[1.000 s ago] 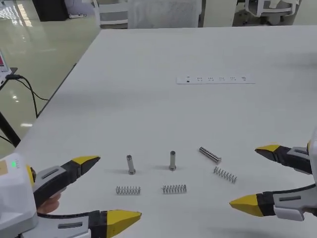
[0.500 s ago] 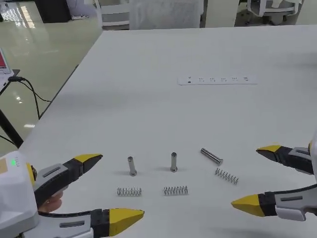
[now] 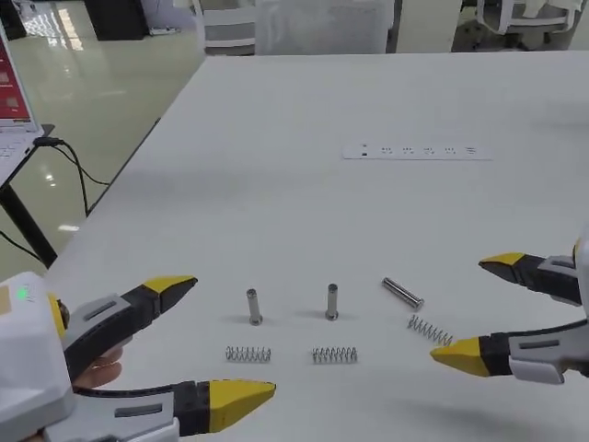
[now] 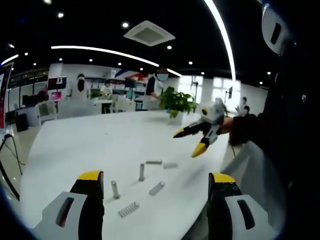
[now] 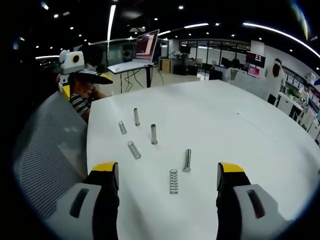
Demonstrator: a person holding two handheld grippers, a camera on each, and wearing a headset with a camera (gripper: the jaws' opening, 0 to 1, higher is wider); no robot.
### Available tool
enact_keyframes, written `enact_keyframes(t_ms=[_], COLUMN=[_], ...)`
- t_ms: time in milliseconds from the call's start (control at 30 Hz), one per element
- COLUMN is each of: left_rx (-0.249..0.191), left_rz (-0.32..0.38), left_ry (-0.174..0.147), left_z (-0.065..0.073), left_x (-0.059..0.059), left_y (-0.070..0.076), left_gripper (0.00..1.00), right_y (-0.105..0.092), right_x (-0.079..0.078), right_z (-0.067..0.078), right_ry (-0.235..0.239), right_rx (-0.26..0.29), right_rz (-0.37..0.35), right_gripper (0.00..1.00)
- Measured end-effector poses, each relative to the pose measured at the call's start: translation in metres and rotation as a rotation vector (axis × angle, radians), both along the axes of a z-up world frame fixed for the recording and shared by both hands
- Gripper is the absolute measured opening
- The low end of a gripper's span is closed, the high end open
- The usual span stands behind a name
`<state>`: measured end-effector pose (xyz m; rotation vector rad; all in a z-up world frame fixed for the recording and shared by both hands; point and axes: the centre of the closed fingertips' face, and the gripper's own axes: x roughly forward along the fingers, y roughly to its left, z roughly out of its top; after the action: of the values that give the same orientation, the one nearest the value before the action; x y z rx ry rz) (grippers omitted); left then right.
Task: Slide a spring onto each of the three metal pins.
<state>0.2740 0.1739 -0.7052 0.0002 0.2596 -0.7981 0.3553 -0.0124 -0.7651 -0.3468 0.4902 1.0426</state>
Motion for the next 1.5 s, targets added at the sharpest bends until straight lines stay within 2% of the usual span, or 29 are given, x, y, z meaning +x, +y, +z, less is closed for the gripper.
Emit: enact_keyframes(t_ms=[367,467,533,633,733,1067,1400,1500], left_rx=[-0.003,-0.004,0.001,0.005,0.004,0.003,-0.004,0.001], left_rz=[0.017,0.021,0.025,0.030,0.036,0.037,0.038,0.034], left_ry=[-0.032,-0.035,-0.036,-0.040,-0.042,-0.040,-0.039,-0.037], left_z=[0.010,0.011,0.010,0.010,0.009,0.007,0.006,0.004], left_x=[-0.002,-0.002,-0.002,-0.002,-0.002,-0.002,-0.001,-0.002], left_y=[-0.001,-0.001,-0.001,-0.001,0.000,-0.002,-0.002,-0.003], left_gripper=[0.82,0.82,0.82,0.82,0.81,0.80,0.79,0.79], right_y=[0.012,0.017,0.021,0.023,0.027,0.036,0.041,0.042], right_x=[0.025,0.031,0.036,0.042,0.048,0.061,0.069,0.073], right_z=[0.005,0.005,0.003,-0.007,-0.015,-0.036,-0.052,-0.056], right_ry=[-0.005,-0.006,0.013,0.043,0.047,0.077,0.133,0.151], right_rx=[-0.040,-0.051,-0.059,-0.121,-0.172,-0.269,-0.309,-0.322], right_rz=[0.014,0.016,0.012,0.000,0.005,0.005,-0.027,-0.043], right_gripper=[0.73,0.68,0.63,0.56,0.51,0.41,0.30,0.23])
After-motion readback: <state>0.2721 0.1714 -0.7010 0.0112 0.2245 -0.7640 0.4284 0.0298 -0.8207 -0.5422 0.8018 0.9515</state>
